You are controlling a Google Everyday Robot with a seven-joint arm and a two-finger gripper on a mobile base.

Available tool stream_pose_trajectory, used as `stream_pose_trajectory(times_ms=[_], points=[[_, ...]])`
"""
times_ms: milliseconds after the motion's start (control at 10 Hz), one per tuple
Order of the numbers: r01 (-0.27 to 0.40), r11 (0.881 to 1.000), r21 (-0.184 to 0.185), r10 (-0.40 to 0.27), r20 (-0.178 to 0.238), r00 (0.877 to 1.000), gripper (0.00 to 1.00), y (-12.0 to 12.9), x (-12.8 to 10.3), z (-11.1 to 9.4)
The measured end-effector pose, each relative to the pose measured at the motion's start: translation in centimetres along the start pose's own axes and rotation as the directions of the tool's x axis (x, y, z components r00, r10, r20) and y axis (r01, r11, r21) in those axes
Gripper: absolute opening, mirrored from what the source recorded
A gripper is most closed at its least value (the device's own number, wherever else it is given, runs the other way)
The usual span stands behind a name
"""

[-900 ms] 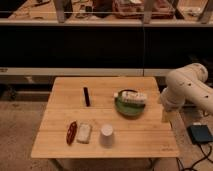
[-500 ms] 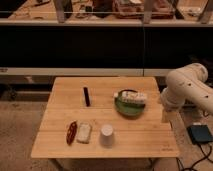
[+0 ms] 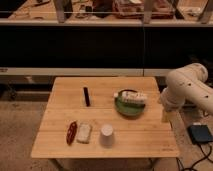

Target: Move the arm in a circular motion

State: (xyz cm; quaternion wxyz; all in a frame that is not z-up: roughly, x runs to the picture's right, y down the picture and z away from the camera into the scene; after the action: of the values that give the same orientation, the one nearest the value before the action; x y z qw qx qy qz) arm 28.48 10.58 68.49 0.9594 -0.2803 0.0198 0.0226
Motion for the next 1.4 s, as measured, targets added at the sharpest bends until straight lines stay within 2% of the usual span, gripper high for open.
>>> stream_pose_trajectory(times_ms=[1100, 1200, 1400], points=[[0.0, 1.0, 0.001, 0.0, 0.0, 1.0, 0.65, -0.1, 0.0, 0.0], [-0.004, 1.0, 0.005, 0.004, -0.004, 1.0, 0.65, -0.4, 0.3, 0.1], [-0.011, 0.999, 0.048, 0.012, -0.028, 1.0, 0.65, -4.3, 0.6, 0.6]])
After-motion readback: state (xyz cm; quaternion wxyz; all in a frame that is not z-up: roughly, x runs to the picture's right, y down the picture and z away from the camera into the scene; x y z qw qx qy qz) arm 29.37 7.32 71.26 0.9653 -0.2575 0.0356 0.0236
